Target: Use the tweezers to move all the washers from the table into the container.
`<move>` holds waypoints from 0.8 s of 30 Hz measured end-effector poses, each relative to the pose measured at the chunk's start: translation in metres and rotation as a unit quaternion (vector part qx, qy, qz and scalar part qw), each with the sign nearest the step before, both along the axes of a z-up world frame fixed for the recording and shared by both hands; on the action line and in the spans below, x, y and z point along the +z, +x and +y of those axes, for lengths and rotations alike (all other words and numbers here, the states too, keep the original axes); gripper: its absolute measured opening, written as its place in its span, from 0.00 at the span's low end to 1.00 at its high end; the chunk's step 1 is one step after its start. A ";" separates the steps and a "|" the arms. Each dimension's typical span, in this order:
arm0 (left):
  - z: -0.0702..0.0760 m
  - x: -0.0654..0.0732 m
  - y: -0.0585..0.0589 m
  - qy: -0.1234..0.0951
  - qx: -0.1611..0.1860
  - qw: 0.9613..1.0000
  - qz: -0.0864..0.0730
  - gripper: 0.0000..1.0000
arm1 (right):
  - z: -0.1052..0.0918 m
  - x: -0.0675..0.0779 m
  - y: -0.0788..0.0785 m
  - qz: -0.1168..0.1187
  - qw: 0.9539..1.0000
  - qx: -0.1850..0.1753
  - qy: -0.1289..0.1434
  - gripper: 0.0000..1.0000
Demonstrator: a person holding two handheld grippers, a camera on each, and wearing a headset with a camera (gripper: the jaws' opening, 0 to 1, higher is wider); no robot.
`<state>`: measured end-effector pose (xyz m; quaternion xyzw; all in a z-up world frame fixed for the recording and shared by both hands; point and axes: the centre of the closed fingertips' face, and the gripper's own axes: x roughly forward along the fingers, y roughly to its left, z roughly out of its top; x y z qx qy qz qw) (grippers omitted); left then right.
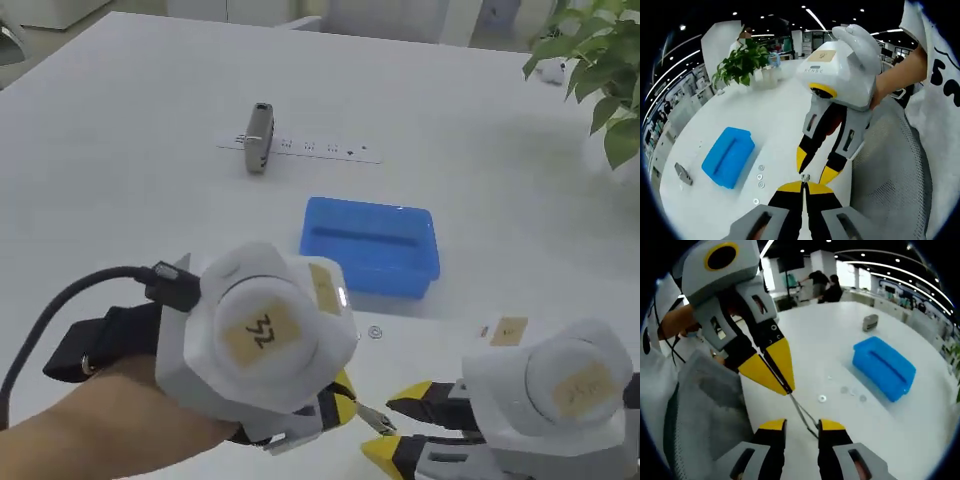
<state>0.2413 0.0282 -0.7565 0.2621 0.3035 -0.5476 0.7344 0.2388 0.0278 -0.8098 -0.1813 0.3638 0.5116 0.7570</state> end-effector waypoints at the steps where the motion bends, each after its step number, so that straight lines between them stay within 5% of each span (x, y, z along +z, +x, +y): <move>1: -0.001 0.002 0.000 -0.001 -0.004 1.000 -0.001 0.00 | 0.001 -0.002 0.000 -0.003 1.000 0.008 -0.005 0.18; 12: -0.008 0.005 -0.010 0.033 -0.063 0.997 -0.011 0.00 | 0.011 -0.003 -0.002 -0.022 0.999 0.044 -0.013 0.09; 17: -0.012 0.009 -0.011 0.029 -0.069 0.997 -0.011 0.00 | 0.011 -0.003 -0.003 -0.024 0.999 0.044 -0.012 0.07; 22: -0.016 0.013 -0.011 0.033 -0.073 0.996 -0.031 0.00 | 0.010 0.001 -0.002 -0.028 0.999 0.037 -0.007 0.05; 24: -0.019 0.016 -0.005 0.020 -0.048 0.998 -0.048 0.00 | 0.009 0.003 -0.001 -0.030 0.999 0.032 -0.007 0.04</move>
